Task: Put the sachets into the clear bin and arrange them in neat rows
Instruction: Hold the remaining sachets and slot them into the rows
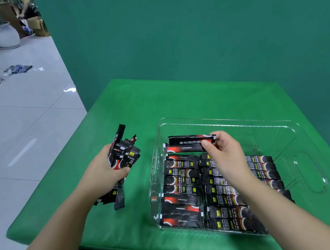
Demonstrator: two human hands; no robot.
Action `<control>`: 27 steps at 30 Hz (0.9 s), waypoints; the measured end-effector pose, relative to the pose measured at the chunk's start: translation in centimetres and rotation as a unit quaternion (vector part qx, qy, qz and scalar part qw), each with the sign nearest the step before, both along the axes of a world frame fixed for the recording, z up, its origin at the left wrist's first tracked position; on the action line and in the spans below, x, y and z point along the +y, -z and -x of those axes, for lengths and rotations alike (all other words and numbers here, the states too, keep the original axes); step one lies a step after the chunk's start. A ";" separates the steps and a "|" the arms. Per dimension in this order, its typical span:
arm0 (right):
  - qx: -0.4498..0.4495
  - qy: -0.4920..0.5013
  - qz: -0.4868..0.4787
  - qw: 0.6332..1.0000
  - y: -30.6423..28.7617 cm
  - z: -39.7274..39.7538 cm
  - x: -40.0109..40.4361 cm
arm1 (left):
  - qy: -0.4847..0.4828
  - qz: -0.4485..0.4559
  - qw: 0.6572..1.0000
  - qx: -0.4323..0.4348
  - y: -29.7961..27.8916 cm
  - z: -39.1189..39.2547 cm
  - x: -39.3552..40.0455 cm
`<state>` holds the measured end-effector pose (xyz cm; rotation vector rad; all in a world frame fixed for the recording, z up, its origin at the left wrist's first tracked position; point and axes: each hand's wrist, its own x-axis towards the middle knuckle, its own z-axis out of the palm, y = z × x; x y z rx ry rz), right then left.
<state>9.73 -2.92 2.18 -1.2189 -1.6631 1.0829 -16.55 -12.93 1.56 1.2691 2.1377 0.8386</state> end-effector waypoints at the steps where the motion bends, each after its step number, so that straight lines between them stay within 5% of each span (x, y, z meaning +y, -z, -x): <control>1: -0.008 0.003 0.007 1.000 0.4 -0.5 -0.1 | -0.004 0.011 1.000 -0.002 0.8 0.2 0.0; 10: -0.082 0.001 0.057 0.995 3.4 -1.6 -0.5 | -0.034 0.079 0.996 -0.028 6.2 0.8 -0.5; 27: -0.161 -0.006 0.072 0.984 5.8 -0.1 -0.3 | -0.038 0.085 0.995 -0.038 7.4 1.6 0.1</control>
